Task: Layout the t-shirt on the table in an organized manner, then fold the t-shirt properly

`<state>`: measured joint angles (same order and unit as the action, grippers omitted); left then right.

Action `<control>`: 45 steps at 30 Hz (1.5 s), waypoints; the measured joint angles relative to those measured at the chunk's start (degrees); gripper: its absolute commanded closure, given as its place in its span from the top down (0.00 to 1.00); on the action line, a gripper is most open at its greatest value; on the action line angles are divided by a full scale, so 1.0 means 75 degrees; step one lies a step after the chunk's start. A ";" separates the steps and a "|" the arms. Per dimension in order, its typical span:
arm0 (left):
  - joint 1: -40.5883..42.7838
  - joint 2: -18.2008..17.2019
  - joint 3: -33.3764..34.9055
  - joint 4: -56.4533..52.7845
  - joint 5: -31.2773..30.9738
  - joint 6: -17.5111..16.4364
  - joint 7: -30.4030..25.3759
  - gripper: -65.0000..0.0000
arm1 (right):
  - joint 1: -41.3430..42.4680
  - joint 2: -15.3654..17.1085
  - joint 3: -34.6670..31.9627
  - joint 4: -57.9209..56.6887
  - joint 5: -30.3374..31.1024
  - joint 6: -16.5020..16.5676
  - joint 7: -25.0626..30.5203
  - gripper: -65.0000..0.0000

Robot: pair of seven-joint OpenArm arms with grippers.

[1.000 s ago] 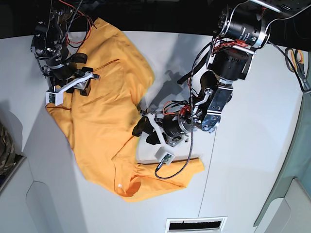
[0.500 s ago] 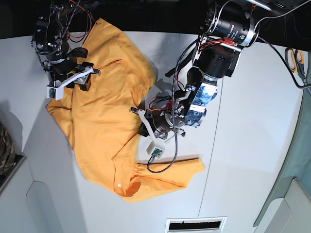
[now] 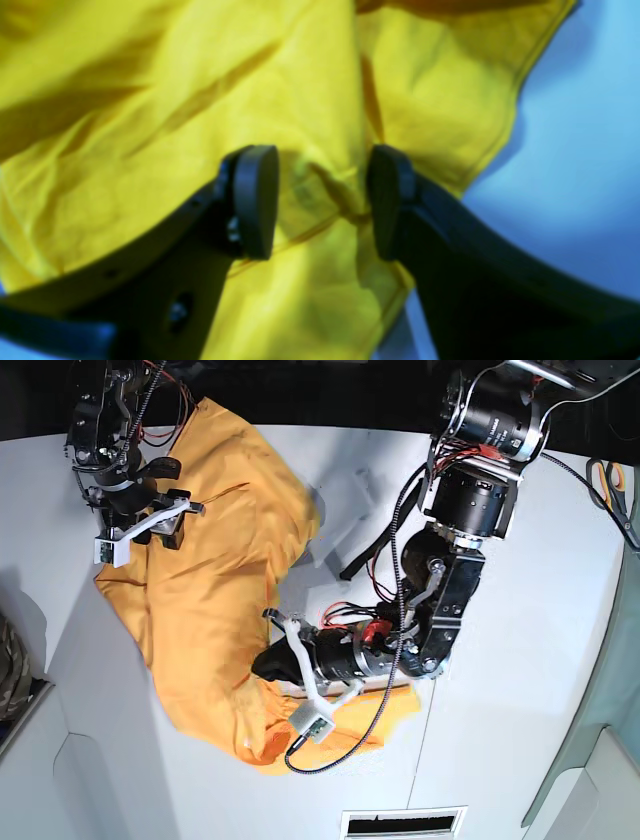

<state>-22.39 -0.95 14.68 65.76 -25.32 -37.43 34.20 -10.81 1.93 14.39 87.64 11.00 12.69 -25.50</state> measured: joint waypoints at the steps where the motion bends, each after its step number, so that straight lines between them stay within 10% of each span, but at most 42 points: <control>1: -0.0003 -0.0140 0.0000 0.0146 -0.0067 -0.0017 0.0035 0.00 | -0.0003 0.0003 0.0000 0.0000 0.0000 0.0000 0.0047 0.45; 12: 0.0105 -0.2031 -0.0918 0.1690 -0.1786 -0.0294 0.1011 0.00 | 0.0073 0.0484 -0.0009 0.0000 0.0128 0.0093 0.0463 0.46; 16: 0.0087 -0.2521 -0.1355 0.1702 -0.1920 -0.0271 0.1032 0.00 | 0.0023 0.0627 0.0105 0.0000 0.0090 0.0020 0.0449 0.68; 36: 0.0102 -0.2792 -0.1323 0.1702 -0.1985 -0.0277 0.1040 0.00 | -0.0335 0.0099 -0.0146 -0.0268 0.1026 0.0335 0.0093 0.69; 45: 0.0102 -0.2879 -0.1323 0.1702 -0.1976 -0.0277 0.1040 0.00 | -0.0210 0.0102 -0.0338 -0.1003 0.1157 0.0396 0.0600 0.22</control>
<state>-21.63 -22.55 4.75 78.52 -40.14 -39.51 42.00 -12.38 2.70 11.86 80.12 19.68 15.66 -20.99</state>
